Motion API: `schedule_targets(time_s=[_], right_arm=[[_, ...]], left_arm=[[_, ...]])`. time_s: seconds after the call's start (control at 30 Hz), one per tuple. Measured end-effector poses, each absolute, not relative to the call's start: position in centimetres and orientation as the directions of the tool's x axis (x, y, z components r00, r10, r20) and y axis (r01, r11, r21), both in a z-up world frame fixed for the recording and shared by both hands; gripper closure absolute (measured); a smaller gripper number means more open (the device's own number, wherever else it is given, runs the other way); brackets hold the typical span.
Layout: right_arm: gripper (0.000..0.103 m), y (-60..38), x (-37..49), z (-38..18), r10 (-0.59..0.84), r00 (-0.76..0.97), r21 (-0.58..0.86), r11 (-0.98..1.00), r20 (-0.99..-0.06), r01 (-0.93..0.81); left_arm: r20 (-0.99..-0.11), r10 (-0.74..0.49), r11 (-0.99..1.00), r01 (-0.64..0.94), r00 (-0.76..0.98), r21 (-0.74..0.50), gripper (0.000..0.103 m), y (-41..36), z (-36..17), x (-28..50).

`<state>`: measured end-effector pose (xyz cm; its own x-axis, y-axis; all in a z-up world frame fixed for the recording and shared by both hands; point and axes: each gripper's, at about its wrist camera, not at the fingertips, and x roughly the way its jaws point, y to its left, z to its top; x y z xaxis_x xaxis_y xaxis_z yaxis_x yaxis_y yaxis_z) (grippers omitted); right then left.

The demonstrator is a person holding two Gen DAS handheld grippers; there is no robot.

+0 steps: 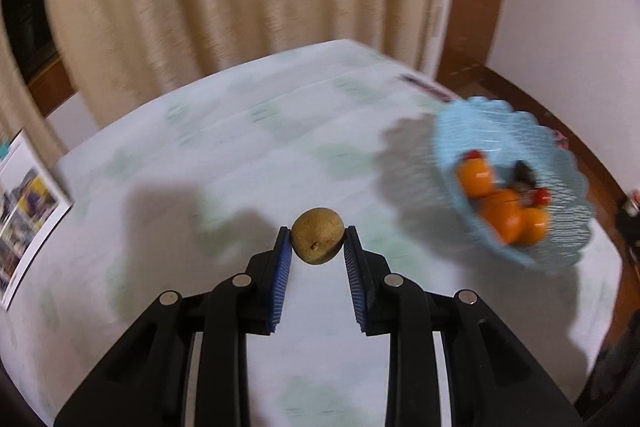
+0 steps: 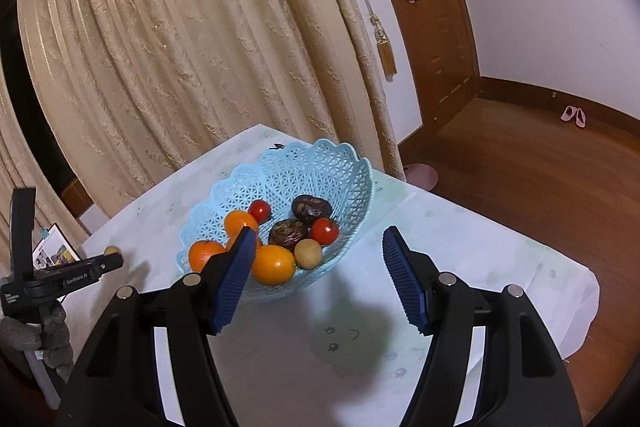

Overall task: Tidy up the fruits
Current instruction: 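Carry the yellow-green fruit into the blue basket and open the left tool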

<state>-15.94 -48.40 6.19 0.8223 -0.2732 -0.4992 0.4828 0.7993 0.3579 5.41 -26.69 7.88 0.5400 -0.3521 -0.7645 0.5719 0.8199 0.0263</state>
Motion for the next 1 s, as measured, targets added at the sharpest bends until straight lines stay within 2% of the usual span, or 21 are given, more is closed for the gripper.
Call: schedule_targets(time_s=[0.37, 0.8, 0.83, 0.9, 0.93, 1.0], right_arm=[[0.036, -49.4, -16.4, 6.1, -0.291, 0.812, 0.365, 0.781, -0.505, 0.506], [0.036, -49.8, -16.6, 6.0, -0.296, 0.806, 0.364, 0.775, -0.513, 0.516], [0.036, -49.8, -16.6, 6.0, -0.296, 0.805, 0.363, 0.775, -0.513, 0.517], [0.036, -49.8, -16.5, 6.0, -0.295, 0.806, 0.364, 0.776, -0.513, 0.516], [0.036, -49.7, -16.5, 6.0, -0.297, 0.806, 0.363, 0.776, -0.512, 0.516], [0.036, -49.7, -16.7, 6.1, -0.299, 0.808, 0.365, 0.775, -0.507, 0.516]], left_arm=[[-0.754, -0.489, 0.687, 0.726, 0.439, -0.023, 0.076, -34.3, 9.2, -0.3], [-0.764, -0.530, 0.612, 0.789, 0.368, -0.044, 0.076, -37.8, 7.7, -2.8], [-0.763, -0.534, 0.610, 0.791, 0.365, -0.048, 0.074, -37.8, 7.6, -2.8], [-0.763, -0.537, 0.610, 0.790, 0.360, -0.056, 0.057, -37.6, 7.7, -2.7], [-0.753, -0.541, 0.619, 0.783, 0.375, -0.055, 0.041, -37.4, 8.0, -2.6], [-0.727, -0.553, 0.627, 0.778, 0.407, -0.042, 0.038, -36.8, 8.7, -2.6]])
